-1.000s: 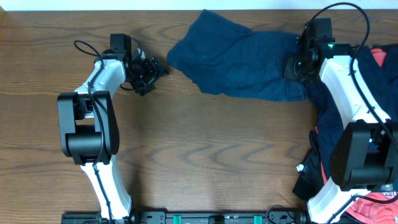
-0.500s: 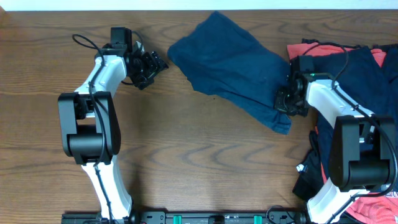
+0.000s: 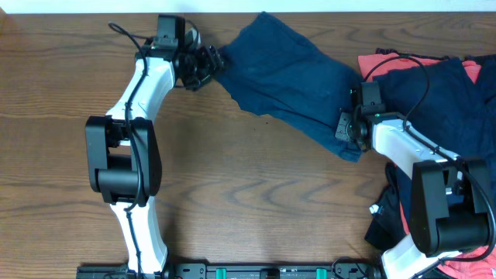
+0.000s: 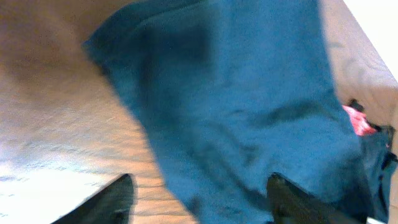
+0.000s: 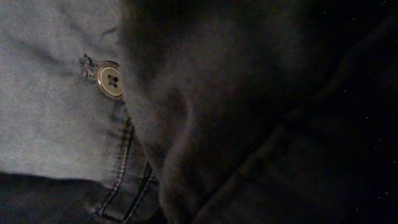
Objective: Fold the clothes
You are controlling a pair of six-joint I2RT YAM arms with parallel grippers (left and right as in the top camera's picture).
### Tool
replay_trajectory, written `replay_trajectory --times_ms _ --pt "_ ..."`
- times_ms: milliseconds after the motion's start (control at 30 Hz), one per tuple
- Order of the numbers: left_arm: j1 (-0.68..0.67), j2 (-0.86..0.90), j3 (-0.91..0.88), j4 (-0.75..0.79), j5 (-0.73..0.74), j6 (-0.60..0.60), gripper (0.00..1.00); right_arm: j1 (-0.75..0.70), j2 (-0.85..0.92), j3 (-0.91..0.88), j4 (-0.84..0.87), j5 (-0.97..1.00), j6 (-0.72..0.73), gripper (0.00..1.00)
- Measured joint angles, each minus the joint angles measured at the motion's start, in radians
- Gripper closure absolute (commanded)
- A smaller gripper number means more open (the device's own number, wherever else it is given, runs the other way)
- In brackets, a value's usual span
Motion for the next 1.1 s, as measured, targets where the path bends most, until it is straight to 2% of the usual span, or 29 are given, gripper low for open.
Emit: replay_trajectory --times_ms 67,200,600,833,933,1100 --pt "-0.011 0.000 0.038 0.002 -0.001 -0.003 0.46 0.005 -0.005 -0.011 0.004 0.006 0.000 0.99" --pt "-0.031 -0.005 0.082 0.031 -0.014 0.001 0.46 0.024 -0.005 -0.010 -0.010 0.025 0.008 0.99" --pt "-0.147 -0.008 0.087 0.068 -0.178 0.034 0.45 0.317 -0.022 -0.013 -0.118 0.123 0.056 0.99" --pt "-0.170 0.039 0.087 0.072 -0.211 0.039 0.45 0.372 -0.026 -0.010 -0.167 0.138 0.077 0.99" --pt "-0.164 0.096 0.087 0.070 -0.221 0.039 0.55 0.373 -0.026 -0.010 -0.171 0.137 0.082 0.99" --pt "-0.149 0.167 0.087 0.060 -0.248 0.058 0.79 0.368 -0.031 -0.010 -0.176 0.125 0.095 0.99"
